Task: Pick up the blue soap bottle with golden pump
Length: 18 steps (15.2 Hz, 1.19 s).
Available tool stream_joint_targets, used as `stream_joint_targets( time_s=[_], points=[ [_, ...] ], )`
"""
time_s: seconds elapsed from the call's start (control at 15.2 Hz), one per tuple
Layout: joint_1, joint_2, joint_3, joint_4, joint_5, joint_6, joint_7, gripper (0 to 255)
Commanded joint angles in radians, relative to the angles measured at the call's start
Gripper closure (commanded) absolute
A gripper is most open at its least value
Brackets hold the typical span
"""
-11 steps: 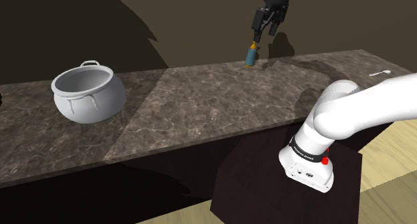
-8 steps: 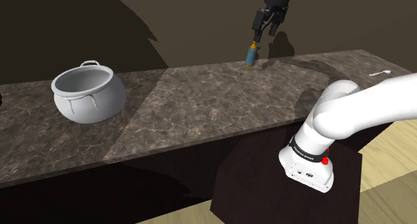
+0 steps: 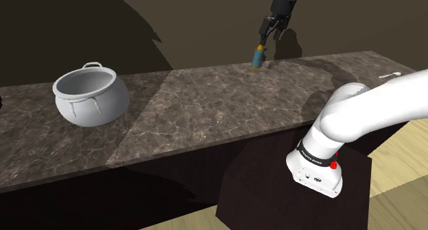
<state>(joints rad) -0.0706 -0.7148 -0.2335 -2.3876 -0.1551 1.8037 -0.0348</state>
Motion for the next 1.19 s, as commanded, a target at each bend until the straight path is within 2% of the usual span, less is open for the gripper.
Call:
stream_joint_targets(
  time_s=[0.0,0.33,0.66,0.92,1.12],
  points=[
    [-0.007,0.026,-0.042,-0.01,-0.011,0.056,-0.035,0],
    [-0.012,0.138,-0.161,0.008,-0.015,0.194,-0.137,0],
    [0.007,0.28,-0.287,0.06,0.028,0.32,-0.258,0],
    [0.042,0.416,-0.397,0.127,0.116,0.405,-0.382,0],
    [0.073,0.535,-0.481,0.192,0.228,0.451,-0.499,0]
  ],
)
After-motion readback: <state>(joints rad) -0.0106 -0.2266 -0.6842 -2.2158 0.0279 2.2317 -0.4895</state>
